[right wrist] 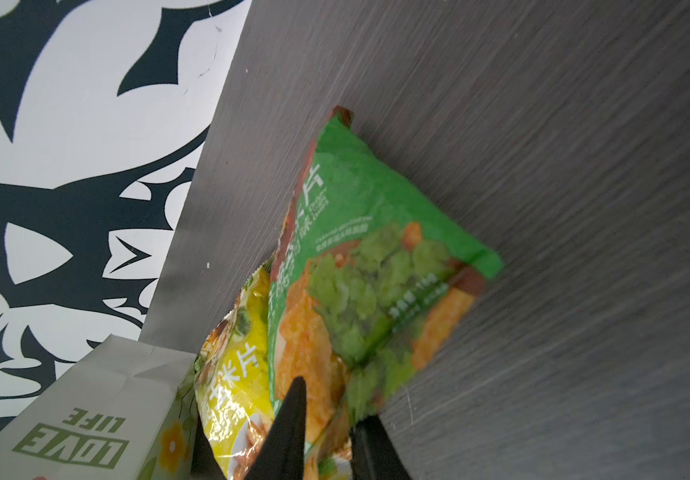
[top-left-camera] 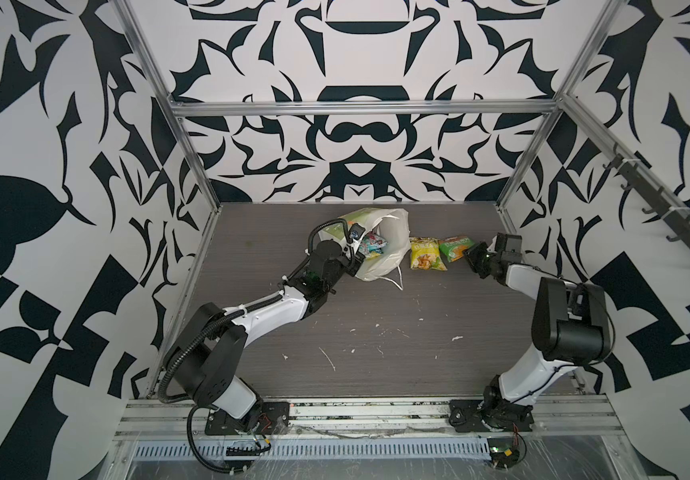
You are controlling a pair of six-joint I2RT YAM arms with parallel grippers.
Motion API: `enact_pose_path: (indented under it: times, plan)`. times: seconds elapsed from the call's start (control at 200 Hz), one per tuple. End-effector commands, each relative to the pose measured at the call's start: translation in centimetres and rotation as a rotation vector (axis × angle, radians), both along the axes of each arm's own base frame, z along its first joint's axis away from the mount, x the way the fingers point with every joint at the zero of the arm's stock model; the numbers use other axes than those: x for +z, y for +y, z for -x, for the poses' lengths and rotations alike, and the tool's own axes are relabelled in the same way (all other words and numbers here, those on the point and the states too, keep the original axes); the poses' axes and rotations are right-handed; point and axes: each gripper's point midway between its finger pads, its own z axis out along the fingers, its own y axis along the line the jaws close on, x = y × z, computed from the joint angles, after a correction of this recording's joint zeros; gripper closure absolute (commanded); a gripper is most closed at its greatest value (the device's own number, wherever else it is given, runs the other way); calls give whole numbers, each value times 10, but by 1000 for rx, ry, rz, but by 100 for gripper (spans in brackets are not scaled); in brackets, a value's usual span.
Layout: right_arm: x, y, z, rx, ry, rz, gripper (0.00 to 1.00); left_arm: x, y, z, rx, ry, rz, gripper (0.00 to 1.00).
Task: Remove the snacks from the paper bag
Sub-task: 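Move the right gripper back toward the bag opening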
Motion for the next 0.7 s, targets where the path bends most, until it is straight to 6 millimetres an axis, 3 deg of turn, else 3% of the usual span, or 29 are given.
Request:
enact_pose_path:
  times: [0.0, 0.2, 0.305, 0.505, 0.695]
  plan:
    - [9, -1, 4, -12, -4, 7, 74, 19, -3, -2, -5, -18, 39, 100]
    - [12, 5, 7, -38, 8, -77, 71, 21, -2, -1, -5, -19, 39, 100]
    - [27, 0, 17, -72, -10, -50, 66, 21, -1, 0, -4, -16, 39, 100]
    - [82, -1, 29, -54, -104, 36, 61, 22, 0, 0, 1, -19, 43, 100]
    - [138, 24, 47, 41, -211, 168, 54, 23, 1, 0, 5, -15, 41, 100]
